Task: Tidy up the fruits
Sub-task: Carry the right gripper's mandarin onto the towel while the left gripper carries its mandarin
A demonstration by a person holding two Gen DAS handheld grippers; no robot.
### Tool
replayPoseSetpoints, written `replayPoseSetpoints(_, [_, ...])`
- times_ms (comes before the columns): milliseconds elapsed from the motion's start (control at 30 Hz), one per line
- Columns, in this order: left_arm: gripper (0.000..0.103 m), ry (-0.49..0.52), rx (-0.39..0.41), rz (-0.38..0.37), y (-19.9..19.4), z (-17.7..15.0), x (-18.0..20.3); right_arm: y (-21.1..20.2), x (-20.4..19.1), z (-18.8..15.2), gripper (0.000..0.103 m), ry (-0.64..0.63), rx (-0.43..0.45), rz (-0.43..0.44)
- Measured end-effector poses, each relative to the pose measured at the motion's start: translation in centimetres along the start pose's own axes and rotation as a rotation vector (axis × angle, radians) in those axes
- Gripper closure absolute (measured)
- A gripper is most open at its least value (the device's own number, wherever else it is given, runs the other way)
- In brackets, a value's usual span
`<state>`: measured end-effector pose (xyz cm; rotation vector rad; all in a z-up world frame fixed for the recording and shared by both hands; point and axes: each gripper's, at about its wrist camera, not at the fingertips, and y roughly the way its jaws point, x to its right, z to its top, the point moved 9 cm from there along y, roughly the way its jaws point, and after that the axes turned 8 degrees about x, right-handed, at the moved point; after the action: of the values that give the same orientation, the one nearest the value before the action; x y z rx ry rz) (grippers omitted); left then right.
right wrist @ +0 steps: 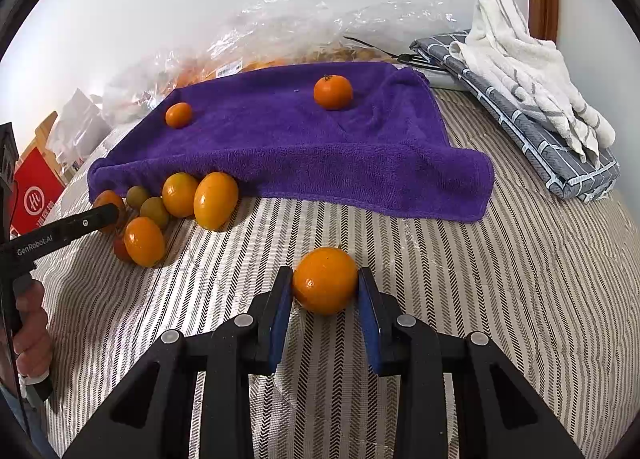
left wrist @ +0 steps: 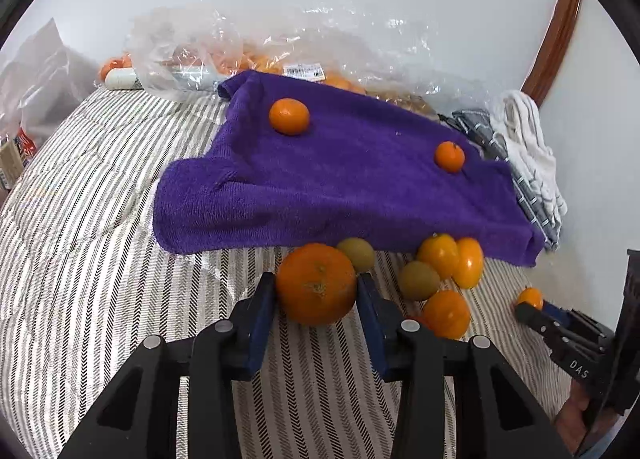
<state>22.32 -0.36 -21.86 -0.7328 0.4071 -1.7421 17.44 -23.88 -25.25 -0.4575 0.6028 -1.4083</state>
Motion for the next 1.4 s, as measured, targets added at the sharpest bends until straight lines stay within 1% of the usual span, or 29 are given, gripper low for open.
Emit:
replayPoseSetpoints(100, [0.065,-0.003,0.034,-0.01,-0.7,0.4,0.2,-0.1,0.0,0.0,0.071,0.003,0.0,-0.001])
replayPoseSetpoints(333, [0.065,-0.024,0.189,-0.006,-3.3,2.6,0.0,-0.5,0.2,0.2,0.071,0.023,0.025,0.001])
replayPoseSetpoints(367, [0.065,-0.02,0.202,-0.003,-3.5,2.9,0.1,-0.5,0.4,0.2,0.071,0.033,0.029,0.002])
replayPoseSetpoints(400, [0.065,-0.015,0.211,0.001,-3.6,3.1,0.1,-0.6,0.5,0.3,0.071,0.038,0.032,0.003])
replayPoseSetpoints(467, [0.065,-0.014,0.203,0.009,-3.9,3.1,0.1,-0.9,0.7,0.4,0.071,0.044,0.044,-0.003])
replayPoseSetpoints(533, [0.065,-0.017,0.192,0.009,-4.4,3.1,0.0,-1.0,0.6,0.4,0.071,0.027,0.028,-0.012])
replayPoseSetpoints(567, [0.065,-0.019,0.201,-0.003,-4.9,3.1,0.0,-1.2,0.5,0.5,0.071,0.022,0.025,-0.017])
replayPoseSetpoints(700, [0.065,-0.008,0.22,-0.003,-7.0,3.8,0.0,-2.4,0.2,2.3,0.071,0.012,0.046,-0.015])
replayPoseSetpoints(800, [0.065,0.004,0.233,0.006,-8.5,5.3,0.1,-3.7,0.0,5.0,0.071,-0.013,0.091,-0.026])
replayPoseSetpoints(900, [0.065,0.021,0.25,0.017,-8.9,7.5,0.6,-4.3,-0.1,7.9,0.071,-0.014,0.129,-0.02])
replayPoseSetpoints(1033, [0.065,0.057,0.285,0.029,-8.0,10.7,1.7,-4.2,-0.2,12.2,0.071,-0.028,0.188,-0.027])
replayPoseSetpoints(1100, [0.065,0.061,0.295,0.024,-7.0,11.6,2.3,-3.3,-0.3,13.8,0.071,-0.03,0.207,-0.021])
replayPoseSetpoints(1133, [0.065,0.051,0.3,0.008,-6.1,12.1,2.5,-2.4,-0.2,14.6,0.071,-0.028,0.209,-0.021])
replayPoseSetpoints(1233, [0.065,0.023,0.284,-0.011,-3.6,12.9,2.8,-0.1,-0.1,15.7,0.071,-0.019,0.191,-0.026])
replayPoseSetpoints(1267, [0.065,0.021,0.29,-0.01,-3.0,13.1,2.8,1.0,0.1,16.0,0.071,-0.012,0.186,-0.031])
replayPoseSetpoints(1400, [0.065,0.006,0.294,-0.012,0.1,12.8,2.2,3.8,0.3,15.8,0.071,0.007,0.176,-0.02])
